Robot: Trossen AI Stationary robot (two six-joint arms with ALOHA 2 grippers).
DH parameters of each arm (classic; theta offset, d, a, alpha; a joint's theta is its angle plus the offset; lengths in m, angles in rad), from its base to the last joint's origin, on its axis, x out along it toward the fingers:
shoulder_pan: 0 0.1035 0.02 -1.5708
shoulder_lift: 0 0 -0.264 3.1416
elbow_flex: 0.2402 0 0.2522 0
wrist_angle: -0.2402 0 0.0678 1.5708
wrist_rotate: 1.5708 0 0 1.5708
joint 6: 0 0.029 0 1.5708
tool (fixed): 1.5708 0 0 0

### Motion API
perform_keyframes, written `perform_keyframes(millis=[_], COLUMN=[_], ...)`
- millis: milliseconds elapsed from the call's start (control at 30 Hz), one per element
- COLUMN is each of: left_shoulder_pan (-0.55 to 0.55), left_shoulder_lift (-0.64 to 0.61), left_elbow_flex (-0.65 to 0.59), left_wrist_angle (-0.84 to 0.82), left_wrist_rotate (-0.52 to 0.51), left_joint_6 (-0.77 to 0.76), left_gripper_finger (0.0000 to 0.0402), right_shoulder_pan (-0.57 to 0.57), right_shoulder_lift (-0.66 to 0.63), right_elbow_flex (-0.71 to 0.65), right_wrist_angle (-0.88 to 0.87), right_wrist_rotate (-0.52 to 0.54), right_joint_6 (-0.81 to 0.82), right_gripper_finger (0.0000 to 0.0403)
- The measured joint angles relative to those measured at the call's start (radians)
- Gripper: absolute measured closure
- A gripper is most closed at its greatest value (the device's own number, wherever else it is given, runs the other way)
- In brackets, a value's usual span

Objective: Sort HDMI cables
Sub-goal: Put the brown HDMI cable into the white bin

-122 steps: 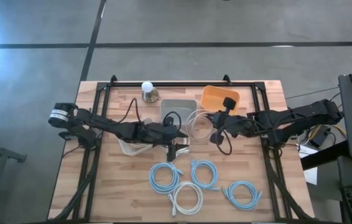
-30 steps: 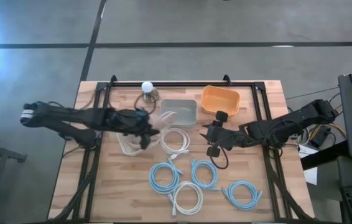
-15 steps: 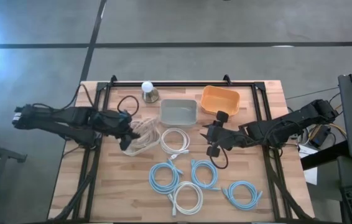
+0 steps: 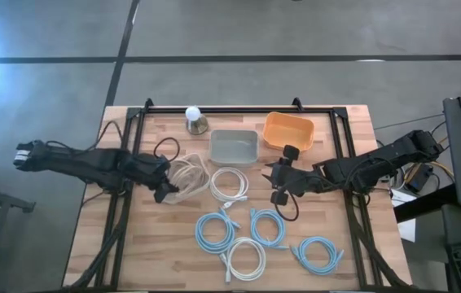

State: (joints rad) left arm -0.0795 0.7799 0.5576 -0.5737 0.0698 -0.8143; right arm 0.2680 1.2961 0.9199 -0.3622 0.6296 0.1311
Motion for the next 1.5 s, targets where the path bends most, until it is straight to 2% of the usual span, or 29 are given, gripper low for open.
perform_keyframes(millis=[267, 500, 833, 1033, 1267, 1500], left_shoulder_pan=[0.002, 0.002, 0.002, 0.002, 0.002, 0.003], left_shoulder_lift=[0.001, 0.008, 0.0, 0.0, 0.004, 0.014], left_elbow_flex=[-0.003, 0.006, 0.004, 0.088, 0.254, 0.315], left_wrist_angle=[-0.01, -0.069, -0.134, -0.218, -0.469, -0.604], left_wrist_rotate=[-0.082, -0.096, -0.125, -0.126, -0.271, -0.452], left_joint_6=[-0.033, 0.028, 0.002, -0.062, -0.053, -0.055], left_gripper_finger=[0.0329, 0.0289, 0.0236, 0.0232, 0.024, 0.0241], right_shoulder_pan=[0.0, 0.0, 0.0, 0.0, 0.0, 0.0], right_shoulder_lift=[0.0, 0.0, 0.0, 0.0, 0.0, 0.0], right_elbow_flex=[0.0, 0.0, 0.0, 0.0, 0.0, 0.0], right_wrist_angle=[0.0, 0.001, 0.001, 0.003, 0.005, 0.005], right_wrist_rotate=[0.001, 0.0, -0.002, -0.002, -0.002, -0.002], right_joint_6=[-0.011, -0.011, -0.033, -0.057, -0.083, -0.082], right_gripper_finger=[0.026, 0.0262, 0.025, 0.0256, 0.0257, 0.0248])
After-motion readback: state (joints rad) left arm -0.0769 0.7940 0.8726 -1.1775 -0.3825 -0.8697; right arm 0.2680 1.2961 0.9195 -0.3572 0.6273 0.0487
